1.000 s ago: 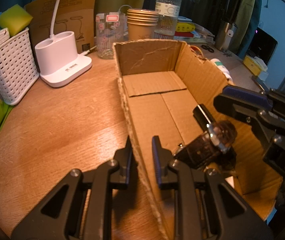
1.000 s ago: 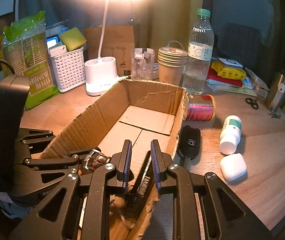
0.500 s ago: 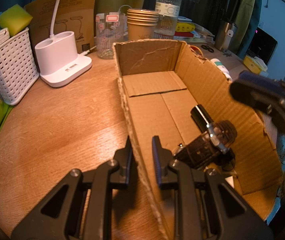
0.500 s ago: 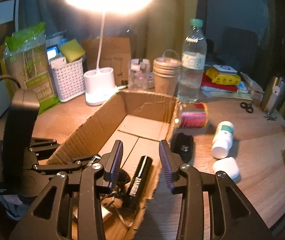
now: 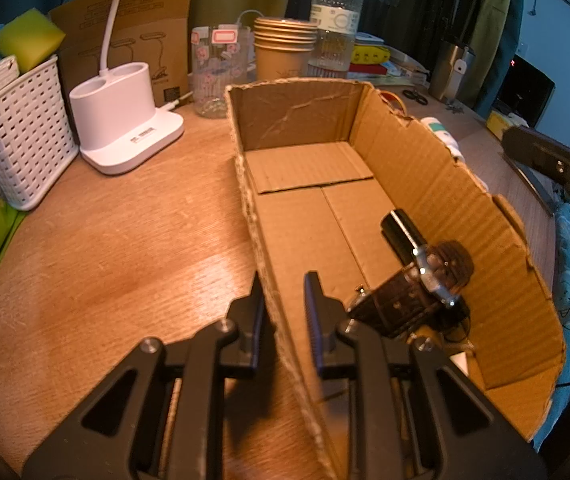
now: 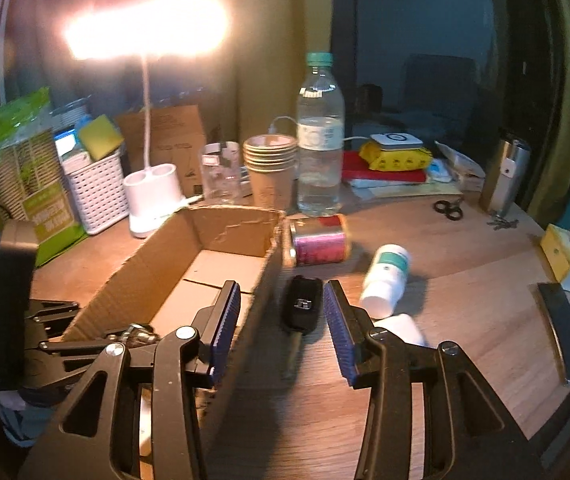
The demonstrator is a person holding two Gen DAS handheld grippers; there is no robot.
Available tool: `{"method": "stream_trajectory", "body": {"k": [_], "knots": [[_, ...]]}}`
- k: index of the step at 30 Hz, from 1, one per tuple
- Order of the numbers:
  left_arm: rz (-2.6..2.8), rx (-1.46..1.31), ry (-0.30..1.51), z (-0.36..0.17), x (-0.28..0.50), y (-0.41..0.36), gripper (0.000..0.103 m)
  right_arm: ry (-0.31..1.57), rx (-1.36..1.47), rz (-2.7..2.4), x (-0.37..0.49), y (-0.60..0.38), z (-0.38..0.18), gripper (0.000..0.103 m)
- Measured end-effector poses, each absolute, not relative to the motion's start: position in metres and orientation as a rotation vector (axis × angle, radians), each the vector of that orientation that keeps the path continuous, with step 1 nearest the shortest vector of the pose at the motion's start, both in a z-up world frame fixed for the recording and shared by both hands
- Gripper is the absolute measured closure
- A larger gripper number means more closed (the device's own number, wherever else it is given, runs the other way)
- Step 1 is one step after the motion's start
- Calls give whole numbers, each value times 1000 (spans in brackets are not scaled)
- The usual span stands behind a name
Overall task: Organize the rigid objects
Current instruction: 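Move the right gripper back to the white AirPods case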
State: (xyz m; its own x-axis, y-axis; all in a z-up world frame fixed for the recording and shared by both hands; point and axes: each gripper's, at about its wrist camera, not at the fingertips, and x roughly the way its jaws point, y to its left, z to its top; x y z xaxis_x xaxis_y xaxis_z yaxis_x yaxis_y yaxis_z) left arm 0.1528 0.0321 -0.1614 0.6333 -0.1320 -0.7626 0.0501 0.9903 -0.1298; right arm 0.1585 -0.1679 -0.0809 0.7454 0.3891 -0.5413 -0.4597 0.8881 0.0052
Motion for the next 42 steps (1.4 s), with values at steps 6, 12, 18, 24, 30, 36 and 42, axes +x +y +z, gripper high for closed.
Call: {"method": "stream_trajectory", "body": {"k": [6,12,18,24,30,36,42], "knots": [[-104,-99,879,-161,153,32,83,577,-114,413,167,-183,-88,57],[-104,-100,879,-161,152,31,83,594,-106,360,178,-194,-96,44],[-104,-99,879,-161,153,32,83,619,-129,312,189,-198,-108,44],[-104,-99,879,-161,152,31,83,668,-139,274,206,-206,-125,44],[-104,-99,879,-161,153,32,83,708,-137,248,221,-214,-138,44],[-104,-100,879,-161,152,31,83,743,-137,246,231,-216,-147,44],[-104,-99,879,-161,152,31,83,754,-144,255,236,-215,-149,42]]}}
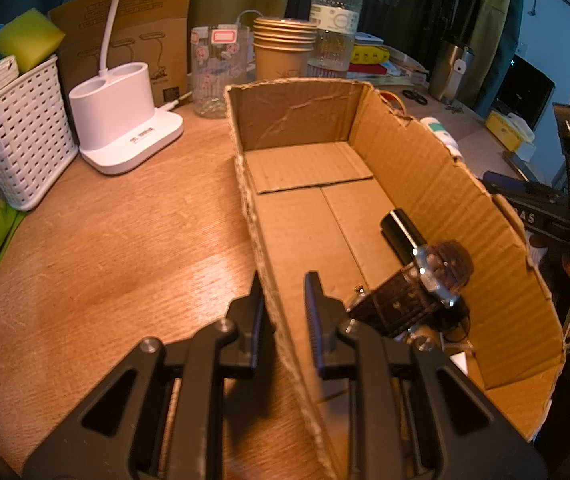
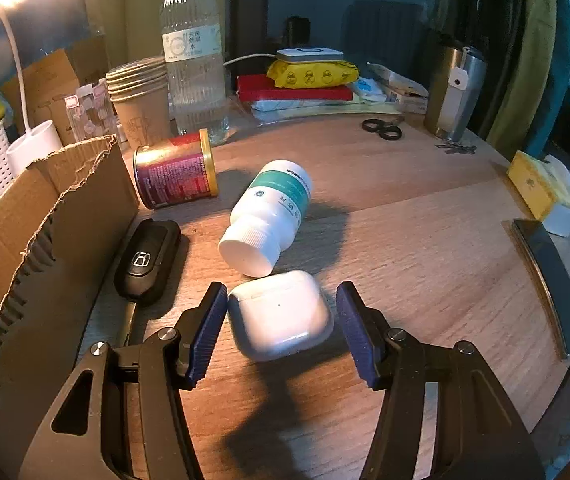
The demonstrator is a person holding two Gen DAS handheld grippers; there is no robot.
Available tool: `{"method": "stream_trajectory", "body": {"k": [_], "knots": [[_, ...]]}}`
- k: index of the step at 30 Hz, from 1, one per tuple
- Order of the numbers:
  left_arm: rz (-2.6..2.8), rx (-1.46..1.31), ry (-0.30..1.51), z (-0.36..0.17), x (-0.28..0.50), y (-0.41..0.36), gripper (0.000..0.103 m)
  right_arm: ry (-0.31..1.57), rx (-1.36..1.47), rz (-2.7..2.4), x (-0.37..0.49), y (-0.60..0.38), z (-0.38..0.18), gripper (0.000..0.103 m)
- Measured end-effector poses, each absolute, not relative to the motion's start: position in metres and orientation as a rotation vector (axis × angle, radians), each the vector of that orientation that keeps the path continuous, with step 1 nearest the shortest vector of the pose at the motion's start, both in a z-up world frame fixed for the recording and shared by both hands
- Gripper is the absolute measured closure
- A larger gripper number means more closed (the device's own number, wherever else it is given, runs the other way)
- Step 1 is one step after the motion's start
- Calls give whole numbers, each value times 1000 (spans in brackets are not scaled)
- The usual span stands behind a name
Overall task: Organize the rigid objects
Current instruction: 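Close the right gripper on the white AirPods case and lift it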
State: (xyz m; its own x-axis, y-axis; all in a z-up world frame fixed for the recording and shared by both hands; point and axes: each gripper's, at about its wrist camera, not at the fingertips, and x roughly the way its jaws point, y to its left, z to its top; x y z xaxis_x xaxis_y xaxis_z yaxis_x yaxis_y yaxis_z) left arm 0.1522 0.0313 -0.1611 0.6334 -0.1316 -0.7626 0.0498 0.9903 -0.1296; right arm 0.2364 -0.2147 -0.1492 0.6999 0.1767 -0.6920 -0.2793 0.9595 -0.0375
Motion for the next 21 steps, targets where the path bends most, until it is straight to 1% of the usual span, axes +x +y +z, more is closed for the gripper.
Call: {"method": "stream_trajectory", "body": {"k": [16,21], "knots": [[-102,-98,879,-161,152,31,83,790,-149,254,241,-213,-154,41],[-104,-100,879,-161,153,32,83,788,-146,256,242,-214,-155,43]]}}
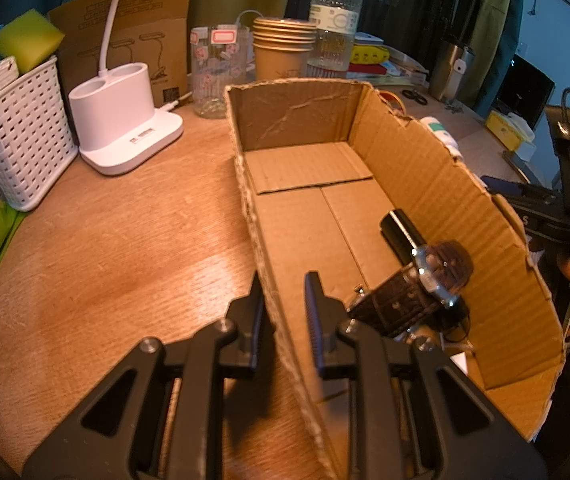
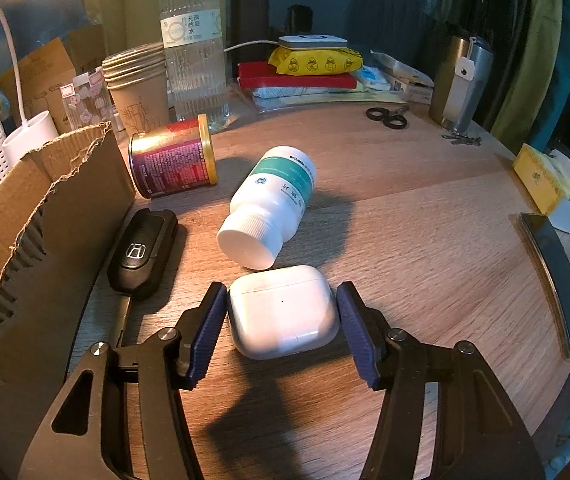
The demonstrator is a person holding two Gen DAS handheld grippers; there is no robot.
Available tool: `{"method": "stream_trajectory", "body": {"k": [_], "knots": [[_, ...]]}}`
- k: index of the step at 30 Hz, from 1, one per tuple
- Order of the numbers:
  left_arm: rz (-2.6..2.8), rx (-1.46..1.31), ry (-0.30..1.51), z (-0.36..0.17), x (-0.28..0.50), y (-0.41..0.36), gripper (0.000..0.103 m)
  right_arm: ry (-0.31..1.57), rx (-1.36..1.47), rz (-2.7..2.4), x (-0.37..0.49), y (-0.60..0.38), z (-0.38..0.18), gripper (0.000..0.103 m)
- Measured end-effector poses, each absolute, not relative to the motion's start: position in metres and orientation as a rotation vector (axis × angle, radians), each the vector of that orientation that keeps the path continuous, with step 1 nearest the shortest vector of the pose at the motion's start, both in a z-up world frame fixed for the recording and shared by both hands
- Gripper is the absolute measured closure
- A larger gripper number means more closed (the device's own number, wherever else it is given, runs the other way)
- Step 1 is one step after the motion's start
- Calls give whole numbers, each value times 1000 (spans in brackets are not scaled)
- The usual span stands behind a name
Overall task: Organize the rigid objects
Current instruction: 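Close the right gripper on the white AirPods case and lift it, then carry the AirPods case into the cardboard box and open the right gripper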
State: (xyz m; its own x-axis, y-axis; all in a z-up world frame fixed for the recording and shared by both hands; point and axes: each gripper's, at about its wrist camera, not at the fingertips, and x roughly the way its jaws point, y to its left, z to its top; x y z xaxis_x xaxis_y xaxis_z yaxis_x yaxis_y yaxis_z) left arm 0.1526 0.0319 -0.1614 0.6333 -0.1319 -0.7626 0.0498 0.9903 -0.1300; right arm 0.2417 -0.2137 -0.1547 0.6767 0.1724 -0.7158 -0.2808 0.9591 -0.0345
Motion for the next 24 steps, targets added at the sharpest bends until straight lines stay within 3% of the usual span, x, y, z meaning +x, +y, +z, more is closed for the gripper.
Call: {"method": "stream_trajectory", "body": {"k": [24], "knots": [[-104,-100,879,-161,152,32,82,641,-111,342,198,-204,-103,43]]}}
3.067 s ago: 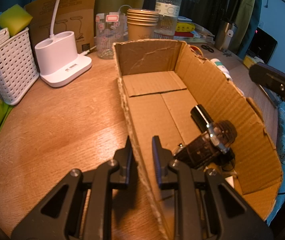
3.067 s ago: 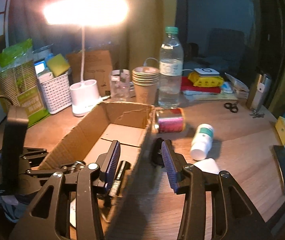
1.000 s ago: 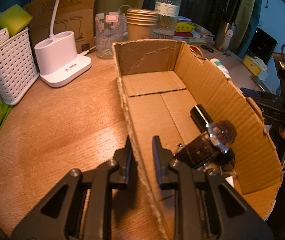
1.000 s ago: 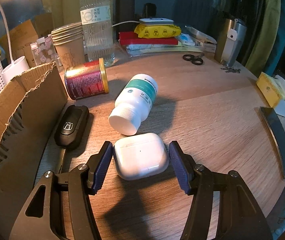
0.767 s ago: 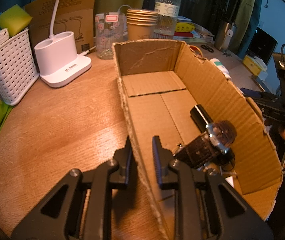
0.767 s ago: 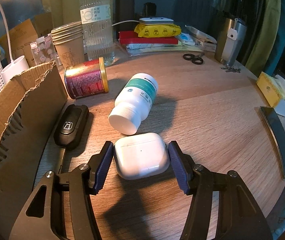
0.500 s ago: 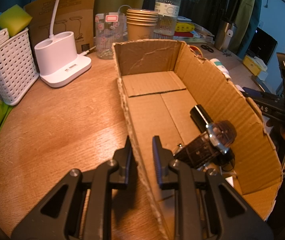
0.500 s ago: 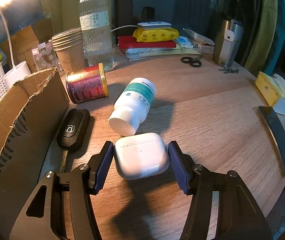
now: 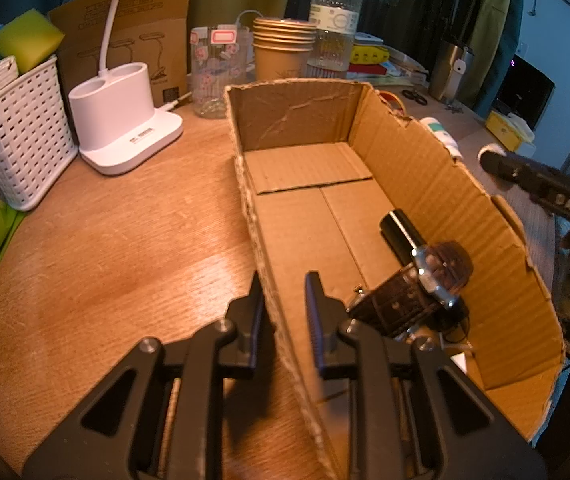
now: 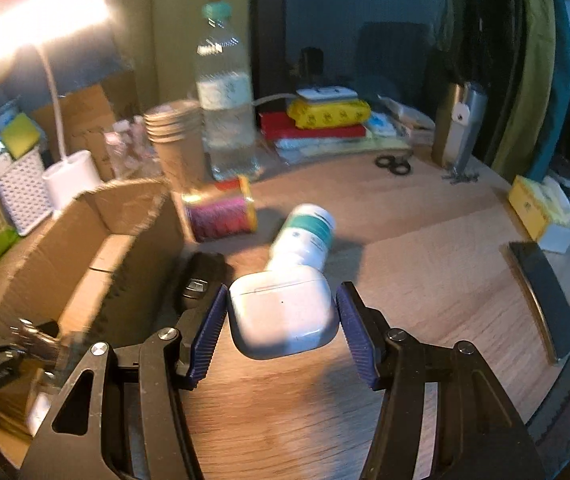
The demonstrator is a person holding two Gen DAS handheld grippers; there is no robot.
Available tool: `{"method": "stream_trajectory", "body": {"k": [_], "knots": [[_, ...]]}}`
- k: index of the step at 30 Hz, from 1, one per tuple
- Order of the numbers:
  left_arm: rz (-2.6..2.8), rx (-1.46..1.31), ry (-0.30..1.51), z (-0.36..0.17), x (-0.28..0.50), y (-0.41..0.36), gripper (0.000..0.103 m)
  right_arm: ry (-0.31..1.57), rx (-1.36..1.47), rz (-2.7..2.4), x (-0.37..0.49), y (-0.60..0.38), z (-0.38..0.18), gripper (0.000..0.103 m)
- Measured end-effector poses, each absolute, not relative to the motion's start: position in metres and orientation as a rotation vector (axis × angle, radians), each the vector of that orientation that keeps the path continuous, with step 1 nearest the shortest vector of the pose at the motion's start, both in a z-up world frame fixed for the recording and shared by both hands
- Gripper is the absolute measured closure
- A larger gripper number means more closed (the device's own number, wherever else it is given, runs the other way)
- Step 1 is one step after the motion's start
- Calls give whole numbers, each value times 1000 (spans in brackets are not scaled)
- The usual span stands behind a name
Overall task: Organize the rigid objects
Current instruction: 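Carry the AirPods case into the cardboard box and open the right gripper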
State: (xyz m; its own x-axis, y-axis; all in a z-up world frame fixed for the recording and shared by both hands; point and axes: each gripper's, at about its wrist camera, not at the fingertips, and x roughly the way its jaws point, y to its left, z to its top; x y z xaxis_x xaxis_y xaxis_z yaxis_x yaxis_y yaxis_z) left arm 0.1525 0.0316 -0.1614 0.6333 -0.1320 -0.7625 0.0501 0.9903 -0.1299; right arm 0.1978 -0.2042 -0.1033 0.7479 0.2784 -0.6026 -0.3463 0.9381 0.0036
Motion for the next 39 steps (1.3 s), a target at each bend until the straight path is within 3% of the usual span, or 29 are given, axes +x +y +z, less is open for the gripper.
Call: {"method": "stream_trajectory", "body": {"k": [15,39], "knots": [[-104,-99,879,-161,152,31,82,523,-194,558,150,-128,-53,43],[-107,-112,882,-162,153,28,82,621,-207,763,168,-83,-76,43]]}}
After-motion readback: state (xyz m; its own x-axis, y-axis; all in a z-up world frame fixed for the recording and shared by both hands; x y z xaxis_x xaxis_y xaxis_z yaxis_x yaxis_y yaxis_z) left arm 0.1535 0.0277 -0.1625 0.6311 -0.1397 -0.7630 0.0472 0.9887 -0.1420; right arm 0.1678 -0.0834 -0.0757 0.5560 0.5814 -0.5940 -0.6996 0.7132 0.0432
